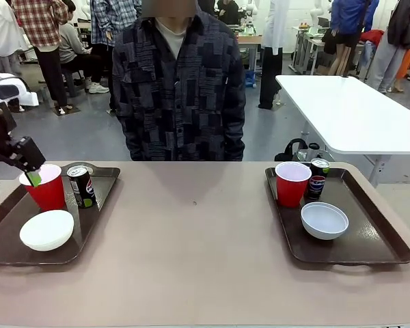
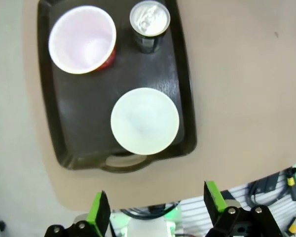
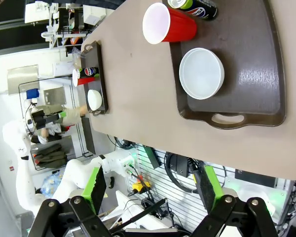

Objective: Prepare tableware on both trays.
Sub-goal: Pick up a Picnic Bowl from the table and place it on a Handle tray.

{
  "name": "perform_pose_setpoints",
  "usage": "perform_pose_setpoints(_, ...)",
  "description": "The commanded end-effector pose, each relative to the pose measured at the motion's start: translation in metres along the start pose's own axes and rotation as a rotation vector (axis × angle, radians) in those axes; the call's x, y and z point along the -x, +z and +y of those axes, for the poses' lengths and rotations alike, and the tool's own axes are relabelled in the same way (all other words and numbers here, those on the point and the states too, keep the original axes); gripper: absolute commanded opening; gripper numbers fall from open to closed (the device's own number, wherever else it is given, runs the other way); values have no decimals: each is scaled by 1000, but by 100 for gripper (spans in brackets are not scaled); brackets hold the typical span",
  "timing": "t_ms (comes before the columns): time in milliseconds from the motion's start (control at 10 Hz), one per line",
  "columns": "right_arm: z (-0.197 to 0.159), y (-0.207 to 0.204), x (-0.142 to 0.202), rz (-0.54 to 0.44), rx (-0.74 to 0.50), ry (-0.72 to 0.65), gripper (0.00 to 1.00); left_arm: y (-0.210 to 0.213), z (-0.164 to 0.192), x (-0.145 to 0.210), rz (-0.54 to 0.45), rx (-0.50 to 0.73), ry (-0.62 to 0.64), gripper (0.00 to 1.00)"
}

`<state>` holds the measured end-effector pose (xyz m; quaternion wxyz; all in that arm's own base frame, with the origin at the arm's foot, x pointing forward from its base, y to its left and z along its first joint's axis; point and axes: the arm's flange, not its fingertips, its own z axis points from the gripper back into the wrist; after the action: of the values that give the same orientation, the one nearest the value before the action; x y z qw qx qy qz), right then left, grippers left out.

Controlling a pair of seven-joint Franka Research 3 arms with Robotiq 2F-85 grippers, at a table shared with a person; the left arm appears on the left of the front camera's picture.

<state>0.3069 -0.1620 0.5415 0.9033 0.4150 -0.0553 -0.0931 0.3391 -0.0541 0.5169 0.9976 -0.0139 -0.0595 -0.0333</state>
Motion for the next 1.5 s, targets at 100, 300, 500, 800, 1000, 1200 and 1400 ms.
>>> perform_pose_setpoints(100, 1, 1, 1, -1, -14, 5, 100, -12, -1, -2, 23, -1, -7, 100)
perform_pose_setpoints(300, 1, 1, 1, -1, -14, 5, 100, -12, -1, -2, 23, -1, -7, 100)
perform_pose_setpoints(500, 1, 1, 1, -1, -14, 5, 100, -12, -1, -2, 23, -1, -7, 100)
perform_pose_setpoints(800, 1, 1, 1, -1, -14, 5, 100, -12, -1, -2, 23, -1, -7, 100)
perform_pose_setpoints(1000, 1, 1, 1, -1, -14, 5, 100, -11, -1, -1, 29, -5, -3, 100)
perform_pose_setpoints(1200, 1, 1, 1, -1, -14, 5, 100, 24, 18, -9, 272, 481, -128, 100)
perform_pose_setpoints(1400, 1, 1, 1, -1, -14, 5, 100, 41, 68, -25, 277, 800, -36, 100)
